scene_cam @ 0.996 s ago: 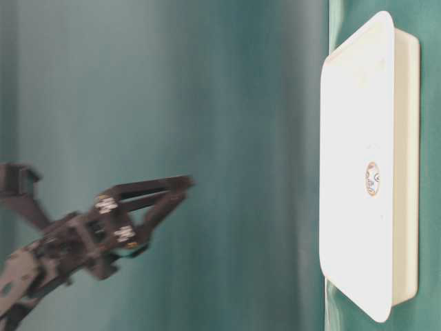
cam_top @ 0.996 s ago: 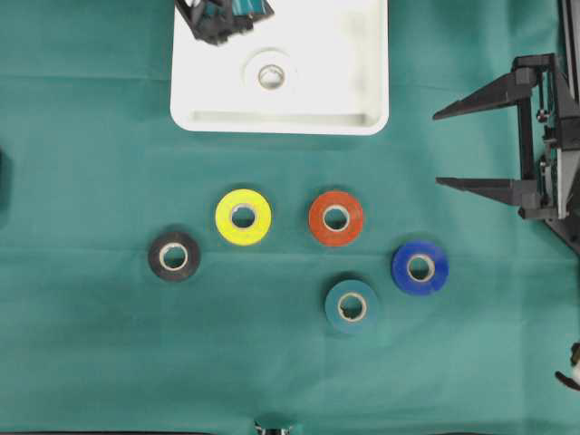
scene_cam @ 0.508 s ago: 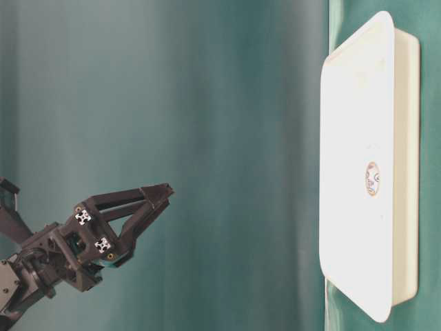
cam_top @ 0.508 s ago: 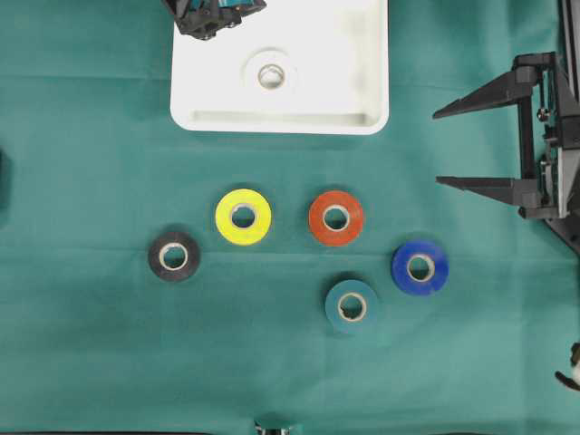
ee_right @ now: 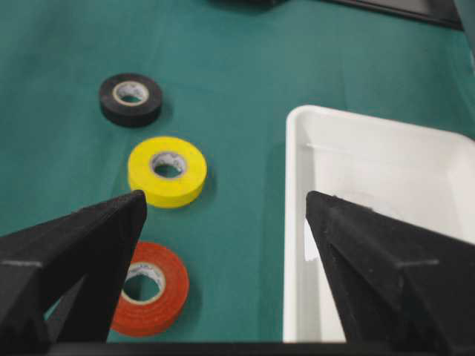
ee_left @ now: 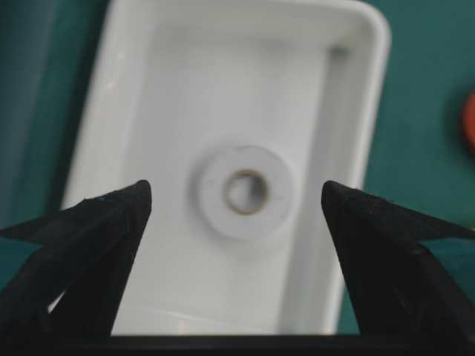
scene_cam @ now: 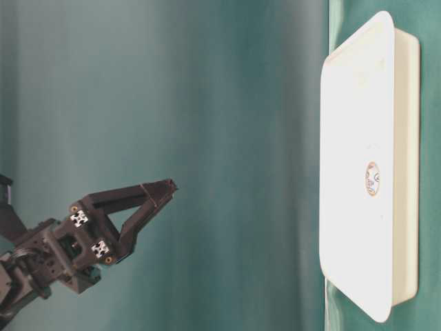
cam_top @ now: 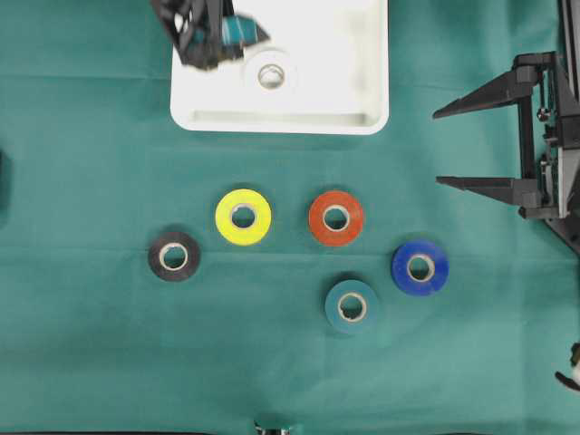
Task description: Pick up the tape from a random location and place it into the white case.
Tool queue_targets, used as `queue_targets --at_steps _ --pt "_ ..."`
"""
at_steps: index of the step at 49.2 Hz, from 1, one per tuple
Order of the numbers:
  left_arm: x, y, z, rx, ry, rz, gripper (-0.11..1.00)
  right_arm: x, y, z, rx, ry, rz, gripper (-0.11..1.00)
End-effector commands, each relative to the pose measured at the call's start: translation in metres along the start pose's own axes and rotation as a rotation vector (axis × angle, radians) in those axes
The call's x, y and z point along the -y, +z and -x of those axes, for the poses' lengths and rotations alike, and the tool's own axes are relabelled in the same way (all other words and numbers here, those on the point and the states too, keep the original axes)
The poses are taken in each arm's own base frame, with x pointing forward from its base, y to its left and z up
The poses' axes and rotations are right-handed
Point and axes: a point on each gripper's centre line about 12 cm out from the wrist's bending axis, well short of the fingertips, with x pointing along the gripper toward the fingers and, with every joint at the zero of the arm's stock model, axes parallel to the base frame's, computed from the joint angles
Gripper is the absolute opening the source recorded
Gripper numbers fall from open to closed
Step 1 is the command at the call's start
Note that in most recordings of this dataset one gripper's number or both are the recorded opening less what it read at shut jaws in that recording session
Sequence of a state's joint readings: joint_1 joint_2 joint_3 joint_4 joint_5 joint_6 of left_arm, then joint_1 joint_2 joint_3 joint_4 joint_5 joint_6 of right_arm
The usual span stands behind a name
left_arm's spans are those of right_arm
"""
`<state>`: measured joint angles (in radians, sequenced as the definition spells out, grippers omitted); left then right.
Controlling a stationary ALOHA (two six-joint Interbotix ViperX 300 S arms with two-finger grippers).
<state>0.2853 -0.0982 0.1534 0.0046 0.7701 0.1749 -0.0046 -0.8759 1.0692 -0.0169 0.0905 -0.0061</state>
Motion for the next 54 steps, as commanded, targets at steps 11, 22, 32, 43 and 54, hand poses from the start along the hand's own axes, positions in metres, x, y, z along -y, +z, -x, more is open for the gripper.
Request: queue_targets --at_steps 11,22,32,43,54 --pt "0.068 0.008 0.019 0.062 -0.113 -0.095 0.99 0.000 0.013 0.000 0.035 0.001 -0.003 0.91" --pt "0.072 0.005 0.021 0.064 -0.119 -0.107 0.99 0.000 0.013 0.000 0.032 0.001 -0.003 0.91" --pt "0.071 -0.006 0.034 0.088 -0.116 -0.107 0.98 0.000 0.014 0.001 0.038 0.001 -0.004 0.91" --pt "0.069 -0.028 0.057 0.210 -0.104 -0.099 0.97 0.000 0.015 0.002 0.035 0.001 -0.004 0.91" --pt "0.064 -0.059 0.089 0.325 -0.085 -0.086 0.97 0.000 0.014 0.002 0.031 -0.001 -0.005 0.91"
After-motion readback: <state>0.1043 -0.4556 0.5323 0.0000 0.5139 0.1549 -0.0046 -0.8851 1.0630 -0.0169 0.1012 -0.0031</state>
